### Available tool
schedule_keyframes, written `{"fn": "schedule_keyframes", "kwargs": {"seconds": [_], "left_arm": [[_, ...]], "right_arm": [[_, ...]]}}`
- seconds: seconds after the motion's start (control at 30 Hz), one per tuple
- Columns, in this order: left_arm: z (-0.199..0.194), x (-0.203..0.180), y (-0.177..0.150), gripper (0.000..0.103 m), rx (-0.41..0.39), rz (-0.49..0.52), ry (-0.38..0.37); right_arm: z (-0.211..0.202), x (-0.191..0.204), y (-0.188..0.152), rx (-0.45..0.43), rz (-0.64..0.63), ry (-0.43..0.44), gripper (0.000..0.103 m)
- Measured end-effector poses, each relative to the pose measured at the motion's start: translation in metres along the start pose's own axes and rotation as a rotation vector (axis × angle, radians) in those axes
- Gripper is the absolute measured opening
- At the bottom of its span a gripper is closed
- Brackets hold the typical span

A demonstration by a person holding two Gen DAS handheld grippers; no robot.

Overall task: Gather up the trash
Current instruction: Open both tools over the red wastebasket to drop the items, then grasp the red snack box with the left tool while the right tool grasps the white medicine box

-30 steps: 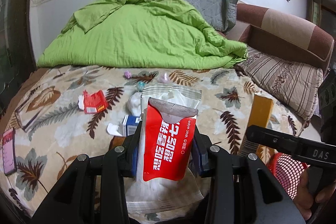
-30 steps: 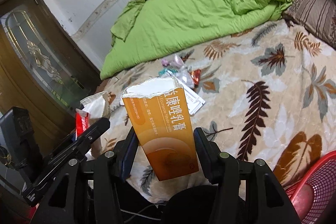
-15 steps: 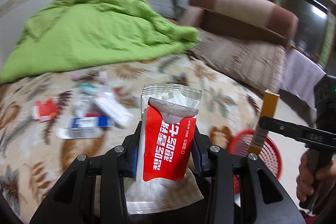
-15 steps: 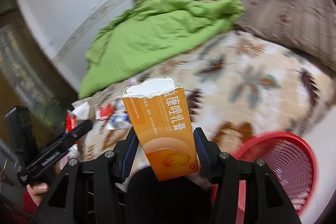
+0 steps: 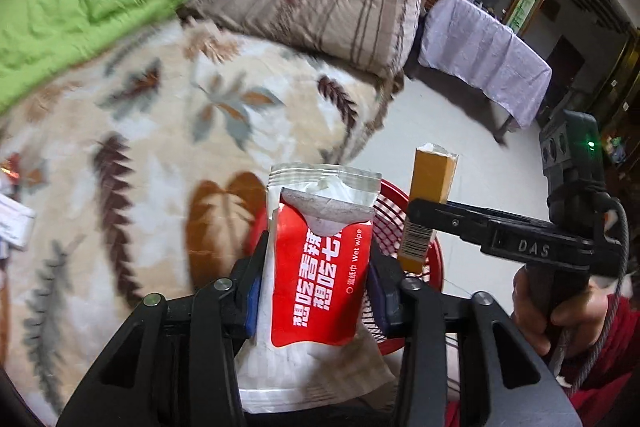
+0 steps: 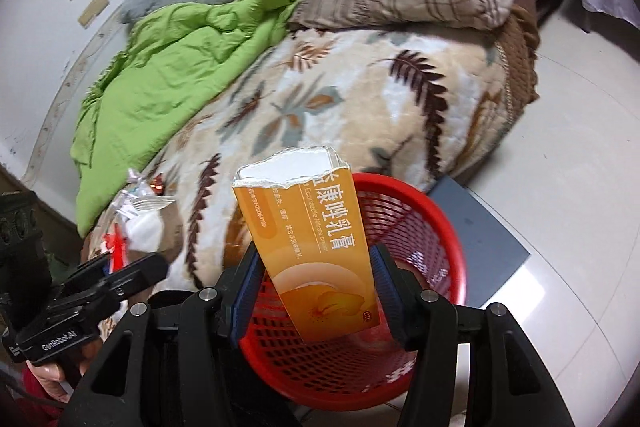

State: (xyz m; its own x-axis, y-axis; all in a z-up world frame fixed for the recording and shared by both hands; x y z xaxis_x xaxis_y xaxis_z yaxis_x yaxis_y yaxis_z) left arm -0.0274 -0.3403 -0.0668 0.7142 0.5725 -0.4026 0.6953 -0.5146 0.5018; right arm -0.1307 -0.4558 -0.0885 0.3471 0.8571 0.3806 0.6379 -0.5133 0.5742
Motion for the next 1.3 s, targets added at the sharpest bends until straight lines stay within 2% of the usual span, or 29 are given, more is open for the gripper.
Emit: {"fn": "schedule_keyframes", "kwargs": {"seconds": [0.03, 0.1, 0.3, 0.53, 0.77, 0.9, 1.1, 1.3], "left_arm": [[0.007, -0.002, -0.001, 0.047, 0.026, -0.011, -0.013], [0.012, 0.001, -0.001, 0.060, 0.035, -0.034, -0.006], [-0.012, 0.018, 0.006, 0.062, -0.041, -0.068, 0.009], [-0.063, 0.063, 0.010, 0.062, -0.180, -0.138, 0.113], [-0.128, 0.140, -0.002, 0.062, -0.301, -0.272, 0.265], [-0.155, 0.185, -0.018, 0.062, -0.335, -0.372, 0.303], [-0.197, 0.259, -0.042, 0.062, -0.399, -0.525, 0.399], [-0.237, 0.338, -0.049, 0.062, -0.466, -0.664, 0.505]], "right_arm": [[0.002, -0.002, -0.001, 0.010, 0.007, -0.005, 0.060], [0.005, -0.007, -0.003, 0.027, 0.024, -0.018, 0.063], [0.008, -0.004, 0.000, 0.018, 0.022, -0.014, 0.065], [0.030, 0.055, 0.014, 0.027, -0.095, 0.091, 0.065], [0.063, 0.147, 0.024, 0.065, -0.278, 0.209, 0.065], [0.078, 0.192, 0.025, 0.083, -0.383, 0.247, 0.065], [0.094, 0.247, 0.023, 0.115, -0.474, 0.319, 0.066], [0.106, 0.288, 0.020, 0.129, -0.564, 0.358, 0.067]]}}
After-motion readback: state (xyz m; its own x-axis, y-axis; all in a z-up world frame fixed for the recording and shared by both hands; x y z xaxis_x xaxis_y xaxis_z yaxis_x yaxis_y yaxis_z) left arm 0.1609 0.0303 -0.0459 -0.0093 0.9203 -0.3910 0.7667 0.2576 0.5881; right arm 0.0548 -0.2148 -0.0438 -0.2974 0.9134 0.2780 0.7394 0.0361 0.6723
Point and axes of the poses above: each gripper's, at about its wrist camera, not at the fingertips, and z roughly the way its jaws point, x to its left, y to its top, the point moved 6 cm from there along z, roughly the way its jaws point, and after that the axes turned 11 degrees about -z, right-handed, at the moved point
